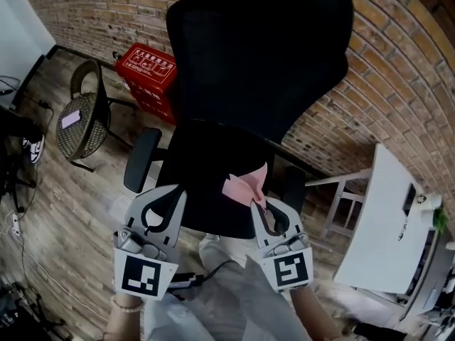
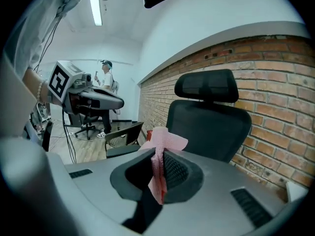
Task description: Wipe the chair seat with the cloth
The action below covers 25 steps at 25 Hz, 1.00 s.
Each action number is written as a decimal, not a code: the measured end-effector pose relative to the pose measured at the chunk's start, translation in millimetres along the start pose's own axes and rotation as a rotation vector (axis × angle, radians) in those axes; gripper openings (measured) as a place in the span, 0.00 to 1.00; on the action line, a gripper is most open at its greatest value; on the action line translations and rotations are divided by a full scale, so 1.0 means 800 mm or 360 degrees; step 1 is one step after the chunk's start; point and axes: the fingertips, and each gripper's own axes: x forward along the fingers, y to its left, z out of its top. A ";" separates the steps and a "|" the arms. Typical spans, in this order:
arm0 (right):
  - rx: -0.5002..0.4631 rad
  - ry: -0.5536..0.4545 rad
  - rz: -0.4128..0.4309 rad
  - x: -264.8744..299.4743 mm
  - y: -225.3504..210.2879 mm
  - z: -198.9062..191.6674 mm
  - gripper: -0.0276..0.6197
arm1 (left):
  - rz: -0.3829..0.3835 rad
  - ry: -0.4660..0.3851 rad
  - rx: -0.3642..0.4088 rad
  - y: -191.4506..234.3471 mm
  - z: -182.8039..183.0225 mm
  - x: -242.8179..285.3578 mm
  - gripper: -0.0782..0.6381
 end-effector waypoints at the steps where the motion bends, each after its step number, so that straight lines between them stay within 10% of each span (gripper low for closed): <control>1: -0.0028 0.0011 0.0028 0.006 -0.003 -0.004 0.13 | -0.0004 0.0007 0.0000 0.001 -0.002 0.007 0.13; 25: 0.0122 0.0163 0.0152 0.229 -0.010 -0.131 0.13 | -0.0043 0.0211 -0.0149 0.051 -0.178 0.132 0.13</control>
